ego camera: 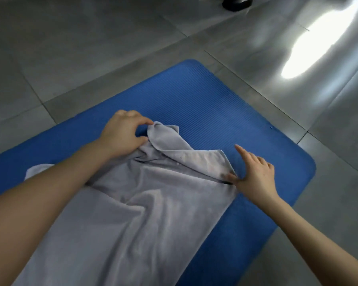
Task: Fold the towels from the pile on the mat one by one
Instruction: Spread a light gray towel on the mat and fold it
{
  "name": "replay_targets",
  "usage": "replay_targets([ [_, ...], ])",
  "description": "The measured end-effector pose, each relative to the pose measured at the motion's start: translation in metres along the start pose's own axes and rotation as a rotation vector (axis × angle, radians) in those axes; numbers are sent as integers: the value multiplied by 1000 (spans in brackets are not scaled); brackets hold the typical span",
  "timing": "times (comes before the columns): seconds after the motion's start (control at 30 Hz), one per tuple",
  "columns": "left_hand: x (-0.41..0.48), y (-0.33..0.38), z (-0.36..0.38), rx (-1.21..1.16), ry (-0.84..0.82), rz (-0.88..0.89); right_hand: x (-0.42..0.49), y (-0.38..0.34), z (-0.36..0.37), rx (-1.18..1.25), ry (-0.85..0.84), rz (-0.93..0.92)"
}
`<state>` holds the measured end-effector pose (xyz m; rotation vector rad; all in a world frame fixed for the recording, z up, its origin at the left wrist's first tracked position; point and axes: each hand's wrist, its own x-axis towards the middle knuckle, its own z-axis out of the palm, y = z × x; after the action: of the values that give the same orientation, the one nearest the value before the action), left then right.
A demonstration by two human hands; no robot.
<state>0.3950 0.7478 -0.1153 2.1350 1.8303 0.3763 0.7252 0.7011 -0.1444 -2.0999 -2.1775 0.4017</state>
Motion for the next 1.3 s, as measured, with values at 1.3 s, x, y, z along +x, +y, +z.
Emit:
replay_targets([
  [1.3,60,23,58,194,-101,-122,75,50,5,-136,223,-244],
])
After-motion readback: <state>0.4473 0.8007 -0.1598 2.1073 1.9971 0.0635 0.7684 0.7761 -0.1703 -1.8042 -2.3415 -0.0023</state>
